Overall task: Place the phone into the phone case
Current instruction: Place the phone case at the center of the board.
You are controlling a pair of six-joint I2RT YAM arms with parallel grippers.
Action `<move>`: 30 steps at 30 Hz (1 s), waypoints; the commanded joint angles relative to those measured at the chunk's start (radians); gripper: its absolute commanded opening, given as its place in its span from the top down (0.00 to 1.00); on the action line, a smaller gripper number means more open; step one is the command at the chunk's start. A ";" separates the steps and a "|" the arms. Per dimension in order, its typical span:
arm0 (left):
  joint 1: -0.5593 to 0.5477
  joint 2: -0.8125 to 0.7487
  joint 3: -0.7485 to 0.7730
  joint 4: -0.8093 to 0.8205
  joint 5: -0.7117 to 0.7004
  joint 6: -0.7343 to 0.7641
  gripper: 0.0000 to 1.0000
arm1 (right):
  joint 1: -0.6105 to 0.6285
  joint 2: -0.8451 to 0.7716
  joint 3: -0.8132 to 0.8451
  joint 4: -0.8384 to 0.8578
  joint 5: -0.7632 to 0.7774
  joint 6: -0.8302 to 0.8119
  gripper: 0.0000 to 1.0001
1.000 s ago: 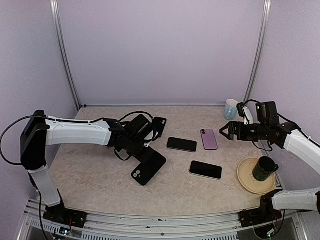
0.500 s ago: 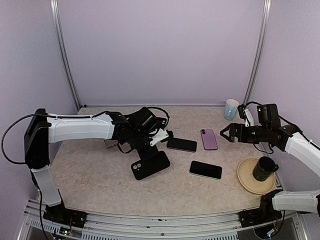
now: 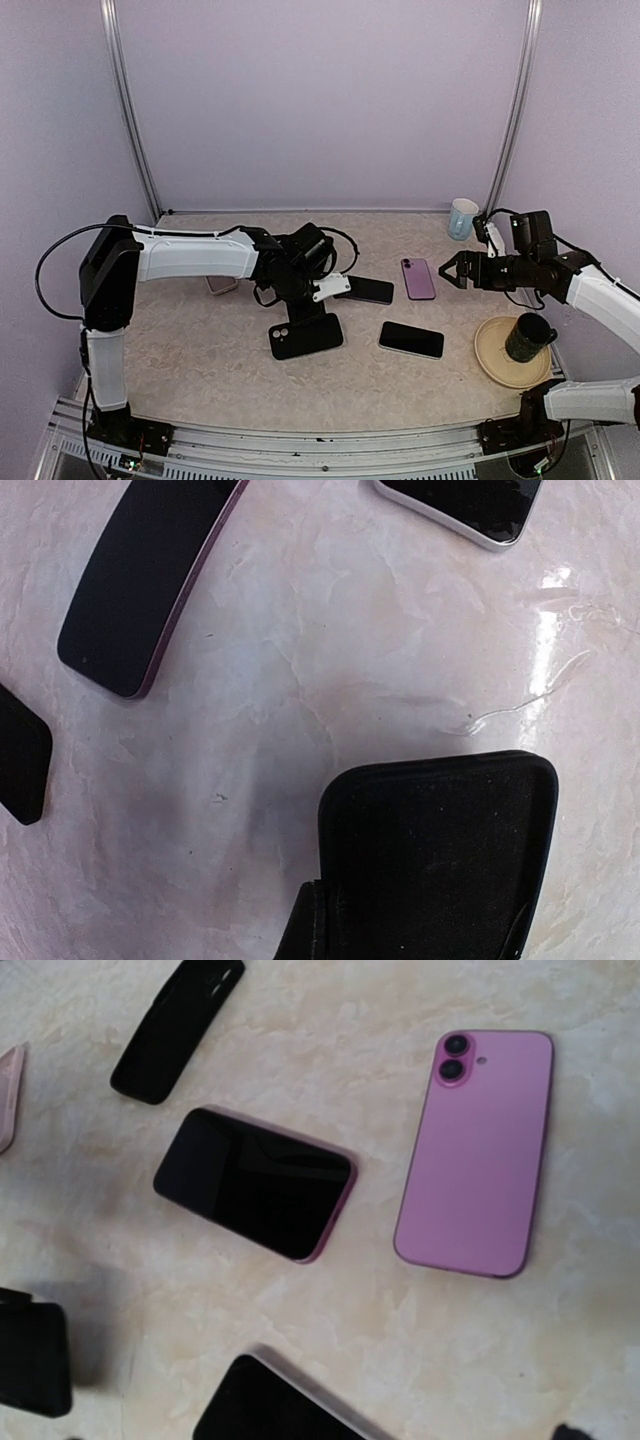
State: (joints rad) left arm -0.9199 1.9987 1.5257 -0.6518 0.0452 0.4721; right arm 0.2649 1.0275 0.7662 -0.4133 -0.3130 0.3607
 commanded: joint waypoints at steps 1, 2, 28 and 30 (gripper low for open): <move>-0.012 0.066 0.071 -0.042 -0.003 0.043 1.00 | 0.012 0.002 -0.006 0.015 -0.004 0.002 0.00; -0.014 0.075 0.080 -0.045 0.000 0.044 1.00 | 0.011 0.004 -0.005 0.013 -0.002 0.001 0.00; -0.023 0.110 0.060 0.009 -0.061 0.017 0.55 | 0.015 0.092 0.037 0.086 -0.003 -0.004 0.00; -0.020 0.092 0.052 0.030 -0.085 -0.005 0.44 | 0.021 0.102 0.041 0.098 -0.006 -0.017 0.00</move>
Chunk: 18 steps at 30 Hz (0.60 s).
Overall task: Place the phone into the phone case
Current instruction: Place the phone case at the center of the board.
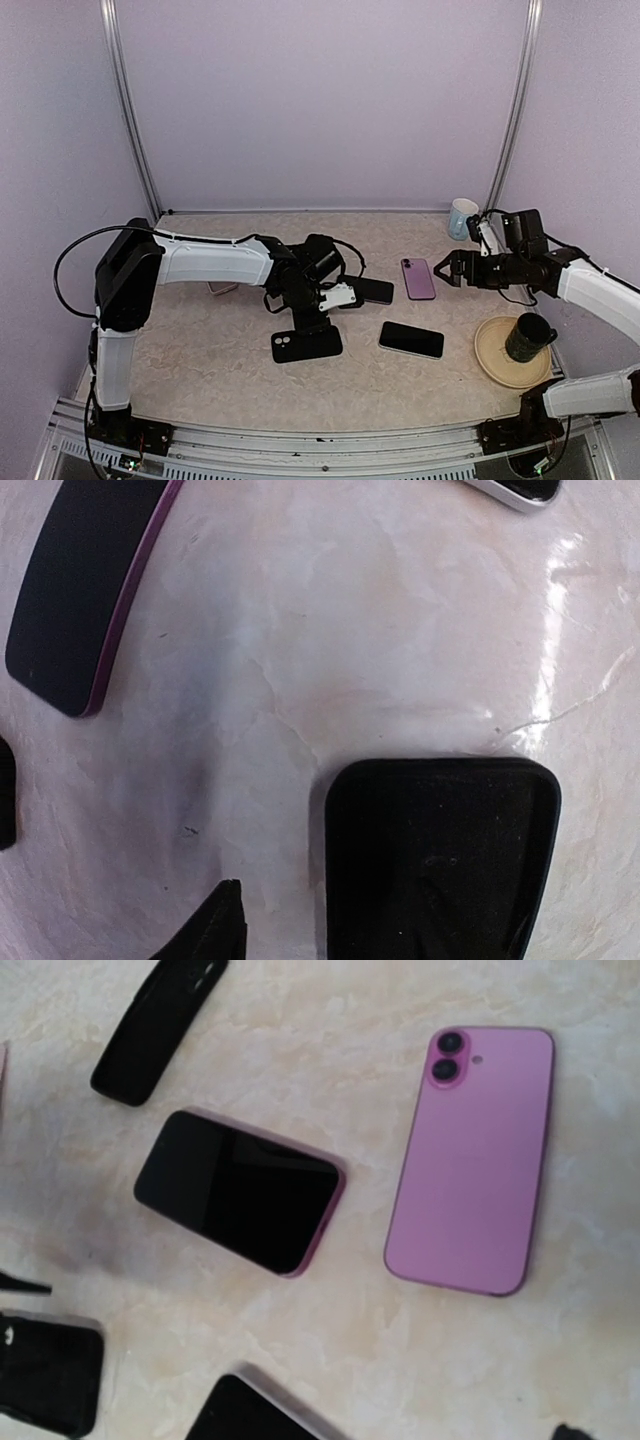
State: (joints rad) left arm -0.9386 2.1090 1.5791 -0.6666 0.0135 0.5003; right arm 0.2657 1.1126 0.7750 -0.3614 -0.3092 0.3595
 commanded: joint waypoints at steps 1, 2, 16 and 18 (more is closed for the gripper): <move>0.002 -0.027 -0.006 0.055 -0.059 -0.053 0.37 | 0.028 0.026 0.037 0.053 -0.010 -0.029 0.00; 0.007 -0.041 -0.008 0.063 -0.069 -0.073 0.31 | 0.038 0.036 0.043 0.056 -0.007 -0.043 0.00; -0.005 -0.296 -0.214 0.231 -0.270 -0.390 0.01 | 0.206 0.300 0.267 -0.074 0.155 -0.275 0.00; -0.004 -0.335 -0.262 0.259 -0.321 -0.506 0.01 | 0.236 0.329 0.285 -0.073 0.149 -0.341 0.00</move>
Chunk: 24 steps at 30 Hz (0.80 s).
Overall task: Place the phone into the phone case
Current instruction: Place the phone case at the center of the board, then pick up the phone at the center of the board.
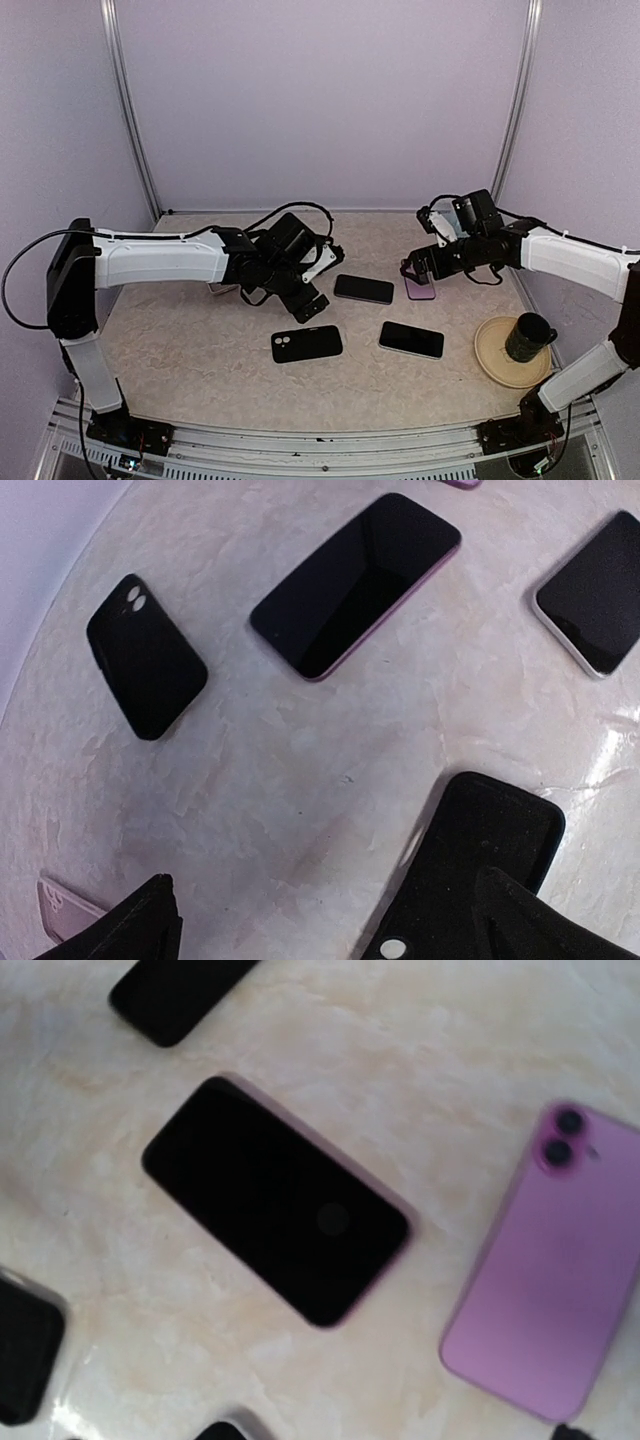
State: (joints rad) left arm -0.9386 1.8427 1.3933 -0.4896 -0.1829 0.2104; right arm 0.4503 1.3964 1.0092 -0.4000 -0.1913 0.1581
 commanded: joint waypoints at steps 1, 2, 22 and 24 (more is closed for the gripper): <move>-0.003 -0.089 -0.104 0.097 -0.131 -0.263 0.01 | 0.063 0.061 0.063 -0.035 0.028 -0.188 0.00; -0.003 -0.107 -0.136 0.114 -0.133 -0.307 0.01 | 0.071 0.078 0.075 -0.037 0.023 -0.217 0.00; -0.003 -0.556 -0.450 0.213 -0.193 -0.756 0.01 | 0.139 0.435 0.324 -0.072 -0.050 -0.656 0.00; -0.003 -0.574 -0.467 0.206 -0.193 -0.768 0.01 | 0.139 0.472 0.352 -0.082 -0.043 -0.679 0.00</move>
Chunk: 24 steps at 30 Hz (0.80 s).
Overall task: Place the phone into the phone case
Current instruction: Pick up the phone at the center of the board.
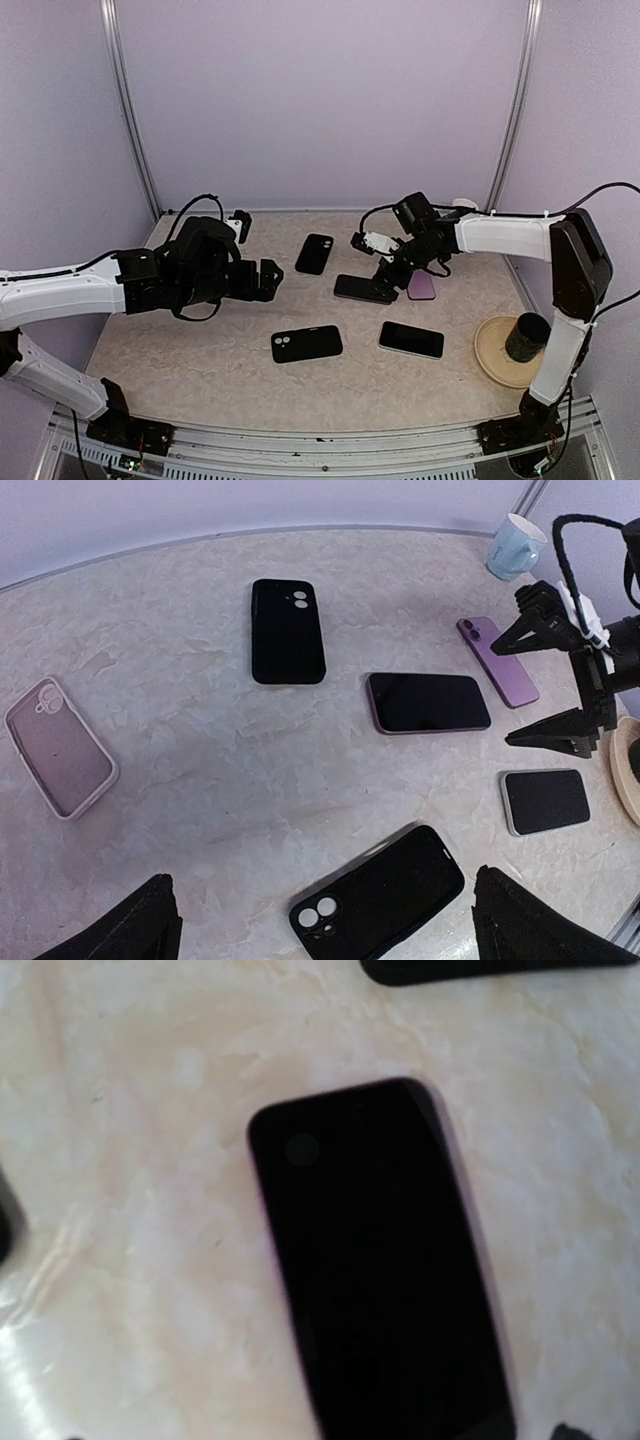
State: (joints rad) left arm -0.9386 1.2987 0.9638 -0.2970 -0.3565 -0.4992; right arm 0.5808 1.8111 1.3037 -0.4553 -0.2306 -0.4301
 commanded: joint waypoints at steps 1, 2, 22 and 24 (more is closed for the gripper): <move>-0.003 -0.035 -0.044 0.009 -0.019 -0.066 0.01 | 0.008 0.073 0.068 -0.031 -0.005 -0.104 0.00; -0.003 -0.041 -0.050 0.005 -0.014 -0.075 0.01 | 0.008 0.091 0.079 -0.036 -0.018 -0.114 0.00; -0.015 -0.183 -0.136 -0.032 0.004 -0.145 0.01 | -0.016 0.359 0.324 -0.101 -0.130 -0.200 0.00; -0.015 -0.183 -0.134 -0.038 0.004 -0.144 0.01 | -0.016 0.368 0.330 -0.104 -0.138 -0.206 0.00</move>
State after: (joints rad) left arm -0.9463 1.1267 0.8360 -0.3187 -0.3454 -0.6327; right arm 0.5720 2.1502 1.5982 -0.5327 -0.3256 -0.6132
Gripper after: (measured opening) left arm 0.988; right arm 0.996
